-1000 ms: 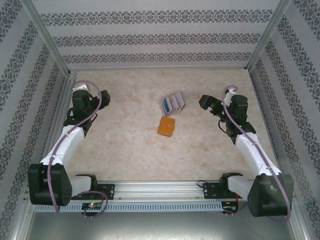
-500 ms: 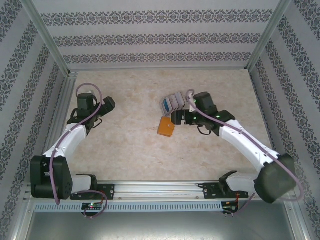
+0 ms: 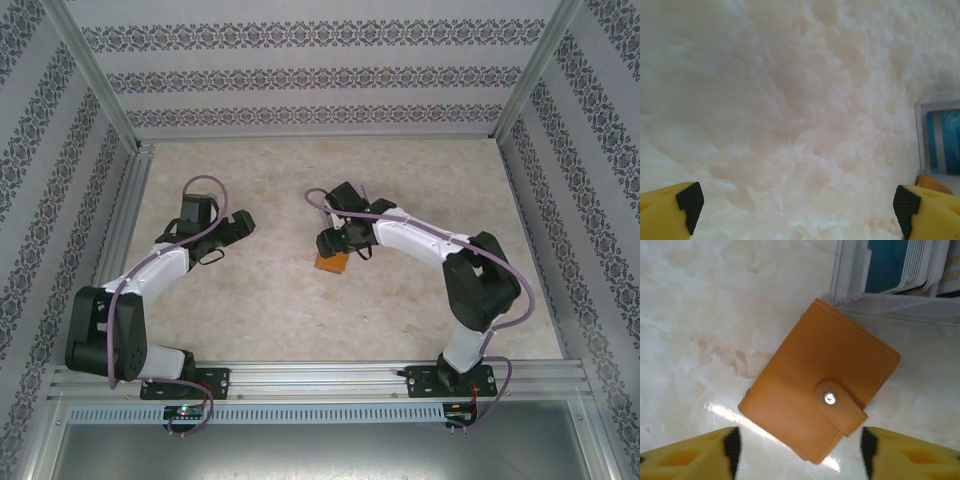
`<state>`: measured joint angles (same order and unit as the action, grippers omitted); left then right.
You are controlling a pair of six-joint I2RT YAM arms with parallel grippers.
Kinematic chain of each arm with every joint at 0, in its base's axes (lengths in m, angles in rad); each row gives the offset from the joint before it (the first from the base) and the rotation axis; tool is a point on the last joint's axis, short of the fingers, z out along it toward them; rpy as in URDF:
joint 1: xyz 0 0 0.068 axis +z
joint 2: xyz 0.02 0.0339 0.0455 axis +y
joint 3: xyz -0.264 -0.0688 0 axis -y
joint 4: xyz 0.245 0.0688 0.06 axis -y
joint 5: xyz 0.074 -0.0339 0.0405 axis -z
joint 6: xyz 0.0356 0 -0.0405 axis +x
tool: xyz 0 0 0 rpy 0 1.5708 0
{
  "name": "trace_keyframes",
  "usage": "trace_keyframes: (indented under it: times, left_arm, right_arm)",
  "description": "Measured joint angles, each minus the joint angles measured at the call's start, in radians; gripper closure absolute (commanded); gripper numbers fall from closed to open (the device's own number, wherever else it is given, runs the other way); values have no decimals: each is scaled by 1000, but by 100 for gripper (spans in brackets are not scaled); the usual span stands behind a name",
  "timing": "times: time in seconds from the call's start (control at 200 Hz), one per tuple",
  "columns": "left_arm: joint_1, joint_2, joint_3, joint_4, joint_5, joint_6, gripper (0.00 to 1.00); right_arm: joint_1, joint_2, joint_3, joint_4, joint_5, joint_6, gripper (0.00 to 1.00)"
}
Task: Put the credit cards into the card holder
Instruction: Open the button on the card holder.
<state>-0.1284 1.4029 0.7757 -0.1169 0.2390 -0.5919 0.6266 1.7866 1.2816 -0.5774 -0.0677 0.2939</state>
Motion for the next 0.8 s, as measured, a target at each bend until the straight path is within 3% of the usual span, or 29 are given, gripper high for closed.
trace_keyframes:
  times: [0.2,0.799]
  left_arm:
    - [-71,71,35,0,10,1,1]
    - [-103,111,68,3,42,12,1]
  right_arm:
    - [0,80,59,-40,1,-31,54]
    - [-2,167,148,-142,79,-112,56]
